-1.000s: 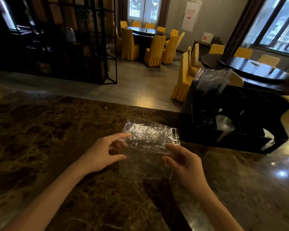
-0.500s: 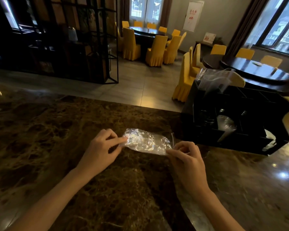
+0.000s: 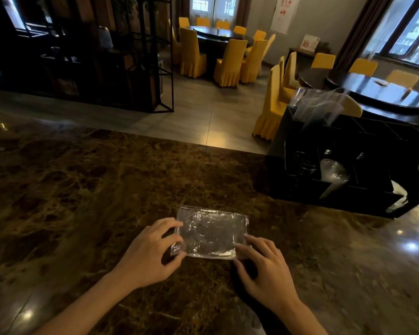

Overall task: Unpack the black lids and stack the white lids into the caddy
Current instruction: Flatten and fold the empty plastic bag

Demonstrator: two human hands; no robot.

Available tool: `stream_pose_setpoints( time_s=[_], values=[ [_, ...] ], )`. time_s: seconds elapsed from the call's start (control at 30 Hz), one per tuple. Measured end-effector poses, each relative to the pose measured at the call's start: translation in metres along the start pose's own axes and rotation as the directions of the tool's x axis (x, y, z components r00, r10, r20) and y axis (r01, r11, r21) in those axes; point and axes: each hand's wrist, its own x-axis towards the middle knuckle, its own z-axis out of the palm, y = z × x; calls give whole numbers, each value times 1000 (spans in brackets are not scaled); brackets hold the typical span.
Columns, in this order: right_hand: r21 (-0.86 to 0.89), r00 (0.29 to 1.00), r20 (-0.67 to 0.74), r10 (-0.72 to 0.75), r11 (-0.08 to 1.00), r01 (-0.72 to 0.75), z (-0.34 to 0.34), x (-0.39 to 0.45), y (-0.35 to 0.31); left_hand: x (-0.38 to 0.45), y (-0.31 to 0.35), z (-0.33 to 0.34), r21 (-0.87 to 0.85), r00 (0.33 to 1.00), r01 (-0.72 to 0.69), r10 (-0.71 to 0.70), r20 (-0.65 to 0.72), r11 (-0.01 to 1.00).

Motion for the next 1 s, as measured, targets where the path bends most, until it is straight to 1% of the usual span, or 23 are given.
stream_pose_setpoints(
  time_s=[0.13, 0.2, 0.27, 0.4, 0.47, 0.53, 0.6, 0.67, 0.73, 0.87, 1.0],
  values=[
    [38, 999, 24, 21, 999, -22, -4, 7, -9, 25, 12, 9, 4, 1000, -9, 9, -21, 1000],
    [59, 999, 32, 5, 998, -7, -7, 16, -14, 42, 21, 12, 14, 1000, -22, 22, 1, 1000],
    [40, 999, 33, 20, 999, -22, -9, 25, -21, 56, 27, 19, 43, 999, -22, 21, 33, 999],
    [-68, 981, -90, 174, 981, -180, -10, 47, -31, 57, 29, 34, 145, 985, 56, -79, 156, 988],
    [-87, 978, -120, 170, 980, -181, -7, 59, -38, 52, 31, 37, 170, 980, 71, -101, 174, 983],
    [-69, 991, -58, 117, 990, -121, 1, 70, -49, 48, 33, 39, 183, 976, 62, -98, 195, 981],
    [-46, 997, 60, 58, 997, -55, 13, 78, -61, 47, 34, 40, 205, 963, 44, -96, 252, 978],
    [-40, 983, 183, 14, 999, -7, 28, 82, -70, 45, 34, 41, 240, 940, 26, -106, 325, 970],
    [-53, 969, 247, 2, 999, 11, 42, 81, -73, 42, 34, 42, 270, 929, 14, -113, 352, 963],
    [-97, 965, 260, 11, 995, 15, 56, 69, -68, 38, 33, 44, 250, 941, -13, -73, 332, 968],
    [-103, 966, 251, 70, 994, -45, 58, 59, -61, 37, 31, 47, 242, 954, -26, -48, 297, 970]
  ],
)
